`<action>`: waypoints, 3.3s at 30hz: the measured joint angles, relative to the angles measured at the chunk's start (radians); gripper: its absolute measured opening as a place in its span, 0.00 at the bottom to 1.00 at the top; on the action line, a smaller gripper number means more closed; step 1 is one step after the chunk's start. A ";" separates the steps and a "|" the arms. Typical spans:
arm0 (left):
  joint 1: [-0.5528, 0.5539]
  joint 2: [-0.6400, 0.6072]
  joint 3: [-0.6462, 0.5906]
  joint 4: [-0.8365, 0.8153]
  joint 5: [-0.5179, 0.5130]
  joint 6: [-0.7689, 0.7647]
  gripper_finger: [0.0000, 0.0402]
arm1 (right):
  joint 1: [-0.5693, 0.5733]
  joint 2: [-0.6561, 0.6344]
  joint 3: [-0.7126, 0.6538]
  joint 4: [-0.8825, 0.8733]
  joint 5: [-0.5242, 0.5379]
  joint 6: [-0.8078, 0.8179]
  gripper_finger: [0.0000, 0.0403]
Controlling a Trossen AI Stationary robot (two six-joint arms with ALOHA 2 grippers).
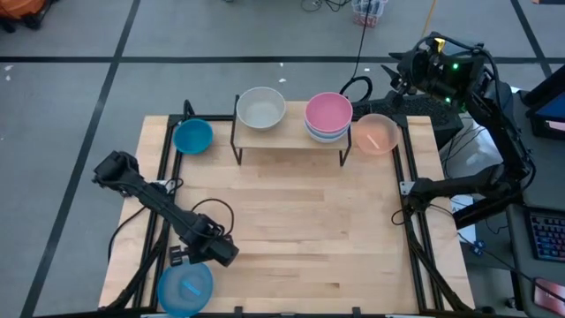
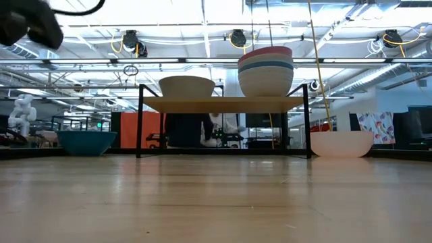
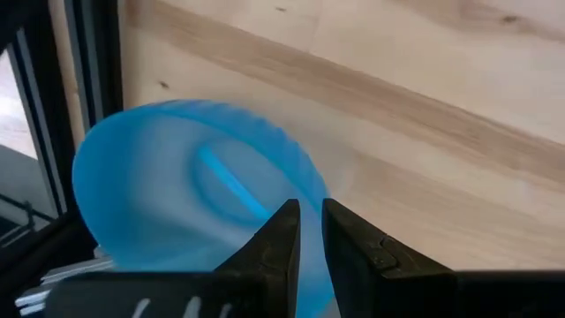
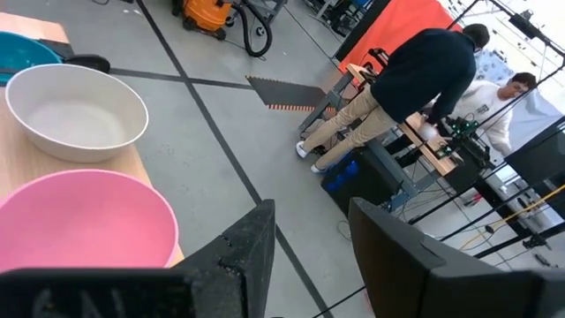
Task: Place and stack bowls onto a shelf
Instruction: Stack the light blue bowl on top of the gray bowl on the shelf
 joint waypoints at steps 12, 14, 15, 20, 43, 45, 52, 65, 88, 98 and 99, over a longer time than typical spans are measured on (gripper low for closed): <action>-0.029 0.063 -0.011 0.040 0.081 -0.018 0.14 | 0.000 0.000 0.000 0.034 0.000 0.001 0.35; -0.029 0.060 -0.011 0.050 0.078 -0.018 0.14 | 0.000 0.000 0.000 0.057 0.000 0.001 0.35; -0.028 0.061 -0.011 0.061 0.078 -0.019 0.14 | 0.000 0.000 0.000 0.067 0.000 0.001 0.35; -0.022 0.060 0.019 0.069 0.058 -0.020 0.14 | 0.000 0.000 0.000 0.082 0.000 -0.014 0.35; 0.030 0.118 0.048 0.066 0.034 -0.010 0.14 | 0.000 0.000 0.000 0.082 0.000 -0.017 0.35; 0.030 0.116 0.048 0.065 0.035 -0.010 0.14 | 0.000 0.000 0.000 0.082 0.000 -0.017 0.35; 0.023 0.110 0.059 0.062 0.078 -0.008 0.14 | 0.000 0.001 0.000 0.082 0.000 -0.017 0.35; 0.004 0.110 0.060 0.031 0.120 -0.014 0.14 | 0.000 0.000 0.000 0.082 0.000 -0.017 0.35; -0.002 0.116 0.059 0.044 0.067 -0.002 0.14 | 0.000 0.001 -0.001 0.082 0.000 -0.017 0.35; -0.007 0.116 0.059 0.043 0.058 -0.001 0.14 | 0.000 0.001 -0.001 0.082 0.000 -0.017 0.35; -0.007 0.117 0.059 0.043 0.058 -0.001 0.14 | 0.000 0.001 -0.001 0.082 0.000 -0.017 0.35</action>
